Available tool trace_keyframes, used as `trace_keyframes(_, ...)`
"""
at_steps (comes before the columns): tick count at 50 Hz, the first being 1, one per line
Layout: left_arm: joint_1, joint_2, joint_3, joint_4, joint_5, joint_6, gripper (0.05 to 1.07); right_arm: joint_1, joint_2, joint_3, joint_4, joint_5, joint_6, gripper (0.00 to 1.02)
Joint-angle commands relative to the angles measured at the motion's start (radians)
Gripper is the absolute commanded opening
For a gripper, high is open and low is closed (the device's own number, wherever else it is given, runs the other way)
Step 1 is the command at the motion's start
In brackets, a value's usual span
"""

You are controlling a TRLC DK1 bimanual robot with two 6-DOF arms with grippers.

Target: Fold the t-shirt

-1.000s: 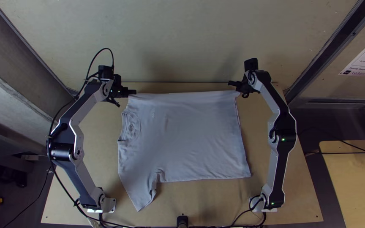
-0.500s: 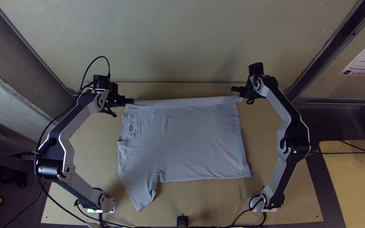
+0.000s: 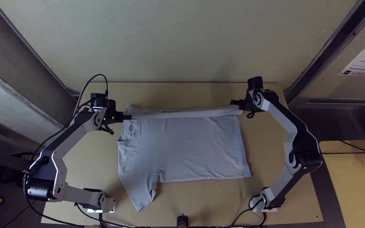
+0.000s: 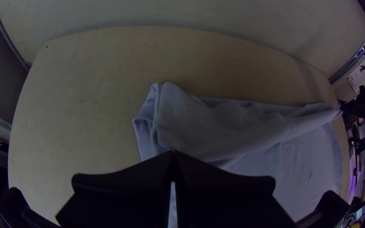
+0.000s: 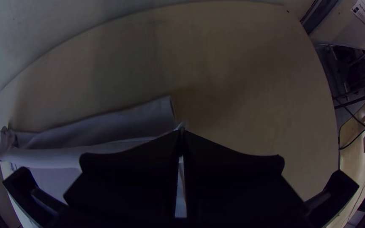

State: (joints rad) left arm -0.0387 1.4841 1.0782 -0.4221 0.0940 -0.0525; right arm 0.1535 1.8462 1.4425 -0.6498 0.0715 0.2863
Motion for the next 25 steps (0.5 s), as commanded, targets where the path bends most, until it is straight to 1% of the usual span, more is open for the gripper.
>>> trace_keyframes(1,0.013,-0.039,-0.083,0.031,-0.004,0.005,0.08,0.011,-0.044,-0.088,0.026,0.014,0.008,0.02)
trace_keyframes(11,0.01,-0.019,-0.201,0.135,-0.005,0.006,0.08,0.023,-0.056,-0.211,0.087,0.016,0.028,0.02)
trace_keyframes(12,0.01,-0.013,-0.208,0.14,-0.005,0.005,0.09,0.023,-0.056,-0.217,0.087,0.016,0.028,0.02)
trace_keyframes(13,0.01,-0.008,-0.213,0.14,-0.005,0.006,0.12,0.023,-0.054,-0.222,0.087,0.016,0.028,0.02)
trace_keyframes(15,0.01,0.002,-0.221,0.141,-0.005,0.006,0.22,0.023,-0.051,-0.228,0.087,0.016,0.027,0.03)
trace_keyframes(16,0.011,0.007,-0.222,0.14,-0.005,0.005,0.3,0.023,-0.051,-0.231,0.087,0.016,0.027,0.03)
trace_keyframes(17,0.011,0.008,-0.224,0.14,-0.005,0.005,0.38,0.023,-0.051,-0.232,0.087,0.016,0.027,0.08)
trace_keyframes(19,0.013,0.01,-0.225,0.14,-0.004,0.003,0.54,0.023,-0.054,-0.235,0.078,0.017,0.027,0.22)
trace_keyframes(21,0.014,0.001,-0.224,0.14,-0.01,-0.004,0.69,0.018,-0.064,-0.248,0.075,0.017,0.027,0.5)
trace_keyframes(23,0.016,-0.016,-0.224,0.137,-0.008,-0.006,0.76,0.011,-0.076,-0.257,0.075,0.016,0.034,0.84)
trace_keyframes(24,0.016,-0.028,-0.224,0.137,-0.01,-0.004,0.79,0.009,-0.082,-0.26,0.075,0.016,0.036,0.96)
trace_keyframes(25,0.016,-0.039,-0.225,0.137,-0.008,-0.007,0.82,0.004,-0.09,-0.261,0.068,0.016,0.036,0.99)
